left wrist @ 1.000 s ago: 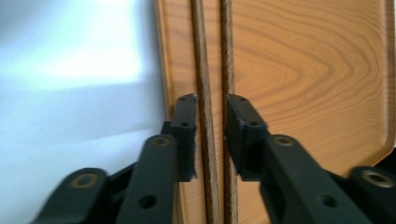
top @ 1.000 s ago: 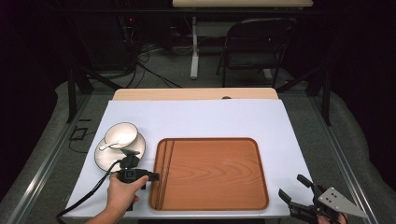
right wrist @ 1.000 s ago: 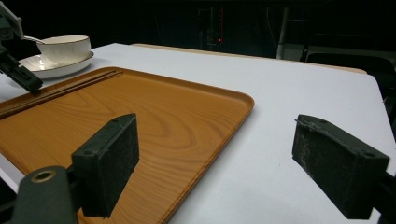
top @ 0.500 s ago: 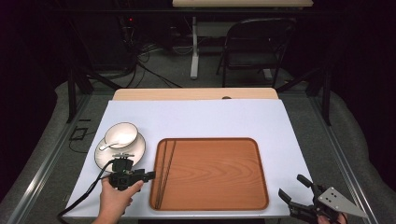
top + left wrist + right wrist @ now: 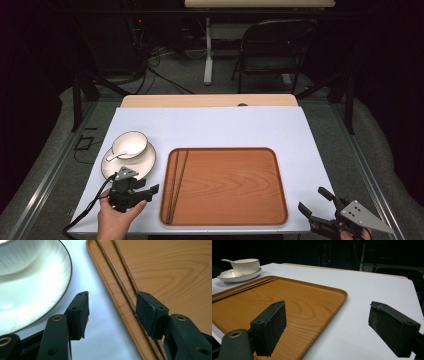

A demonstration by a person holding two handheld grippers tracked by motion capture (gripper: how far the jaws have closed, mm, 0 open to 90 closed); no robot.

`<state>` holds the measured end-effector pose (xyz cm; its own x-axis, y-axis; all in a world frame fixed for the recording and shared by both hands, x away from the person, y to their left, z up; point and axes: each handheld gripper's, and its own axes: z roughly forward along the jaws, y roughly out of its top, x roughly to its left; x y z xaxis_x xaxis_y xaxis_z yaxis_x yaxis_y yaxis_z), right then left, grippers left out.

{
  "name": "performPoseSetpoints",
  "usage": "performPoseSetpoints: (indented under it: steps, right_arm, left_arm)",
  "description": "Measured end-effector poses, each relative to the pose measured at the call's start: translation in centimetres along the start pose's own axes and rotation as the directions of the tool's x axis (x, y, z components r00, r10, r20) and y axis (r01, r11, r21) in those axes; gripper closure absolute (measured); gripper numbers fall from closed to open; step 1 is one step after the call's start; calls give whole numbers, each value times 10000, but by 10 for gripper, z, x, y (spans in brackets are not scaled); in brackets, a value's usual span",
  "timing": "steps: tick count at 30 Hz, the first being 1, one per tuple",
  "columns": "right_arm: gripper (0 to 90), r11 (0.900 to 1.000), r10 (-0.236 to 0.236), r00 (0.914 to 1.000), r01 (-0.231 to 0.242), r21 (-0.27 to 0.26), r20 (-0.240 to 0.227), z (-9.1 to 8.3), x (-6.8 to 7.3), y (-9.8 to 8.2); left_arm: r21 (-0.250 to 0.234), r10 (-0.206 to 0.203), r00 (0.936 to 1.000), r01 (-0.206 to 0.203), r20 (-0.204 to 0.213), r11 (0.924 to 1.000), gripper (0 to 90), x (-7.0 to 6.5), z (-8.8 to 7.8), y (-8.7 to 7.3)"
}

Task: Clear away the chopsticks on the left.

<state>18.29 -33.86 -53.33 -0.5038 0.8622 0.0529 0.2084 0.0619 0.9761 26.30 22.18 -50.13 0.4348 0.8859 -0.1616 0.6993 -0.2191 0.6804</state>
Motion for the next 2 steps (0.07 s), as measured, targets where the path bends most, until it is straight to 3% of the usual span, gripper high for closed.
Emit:
performPoseSetpoints:
  steps: [2]
  right_arm:
    - [144, 10000, 17, 10000, -17, 5, -7, 0, 0, 0]
  left_arm:
    - [-186, 133, 9999, -134, -67, 9997, 432, -1, -3, -2]
